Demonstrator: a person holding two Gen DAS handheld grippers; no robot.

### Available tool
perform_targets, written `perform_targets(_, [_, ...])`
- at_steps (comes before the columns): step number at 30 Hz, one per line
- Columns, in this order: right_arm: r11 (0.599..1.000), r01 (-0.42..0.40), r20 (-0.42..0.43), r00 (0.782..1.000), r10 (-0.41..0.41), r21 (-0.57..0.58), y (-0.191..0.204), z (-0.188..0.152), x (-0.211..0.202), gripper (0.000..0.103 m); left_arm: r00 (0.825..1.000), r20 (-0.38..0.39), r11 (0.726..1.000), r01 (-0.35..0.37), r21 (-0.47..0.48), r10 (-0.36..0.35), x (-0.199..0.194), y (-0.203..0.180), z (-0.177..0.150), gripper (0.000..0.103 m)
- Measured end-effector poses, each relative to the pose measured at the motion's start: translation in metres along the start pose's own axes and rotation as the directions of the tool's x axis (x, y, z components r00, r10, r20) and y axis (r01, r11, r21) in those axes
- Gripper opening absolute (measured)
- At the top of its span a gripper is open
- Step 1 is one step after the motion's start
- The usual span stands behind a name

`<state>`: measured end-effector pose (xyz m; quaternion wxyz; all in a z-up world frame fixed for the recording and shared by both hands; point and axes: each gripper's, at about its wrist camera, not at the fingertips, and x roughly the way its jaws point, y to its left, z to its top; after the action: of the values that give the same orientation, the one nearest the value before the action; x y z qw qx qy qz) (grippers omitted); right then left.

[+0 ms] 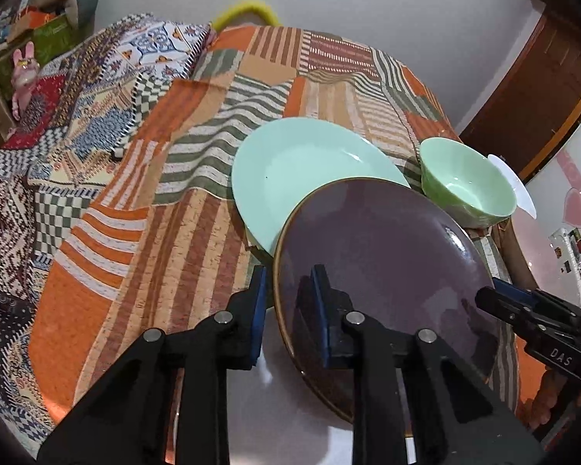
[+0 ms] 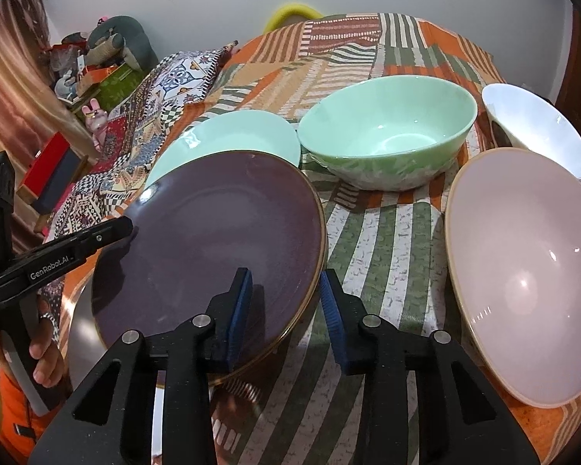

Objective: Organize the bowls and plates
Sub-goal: 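Lift the dark purple plate with both grippers and carry it toward the pink bowl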

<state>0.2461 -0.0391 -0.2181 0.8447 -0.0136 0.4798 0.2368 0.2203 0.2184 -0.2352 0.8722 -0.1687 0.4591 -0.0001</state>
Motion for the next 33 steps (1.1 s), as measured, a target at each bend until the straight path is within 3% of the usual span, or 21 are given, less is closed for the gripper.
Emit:
perform_targets(5, [1.0, -0.011, -0.012, 1.0, 0.011, 0.023, -0.004, 0.001, 0.006, 0.026, 1.0, -0.012, 1.0, 0.006, 0.002, -0.005, 0.007, -0.001, 0.001, 0.021])
perform_targets(20, [1.0, 0.007, -0.023, 1.0, -0.007, 0.027, 0.0, 0.0, 0.003, 0.025, 1.0, -0.001, 0.999, -0.024, 0.024, 0.024, -0.003, -0.007, -0.006, 0.021])
perform_targets(33, [1.0, -0.015, 0.072, 0.997, 0.016, -0.017, 0.011, -0.002, -0.048, 0.025, 0.995, 0.102, 0.999, -0.026, 0.044, 0.021, -0.067, -0.028, -0.021, 0.022])
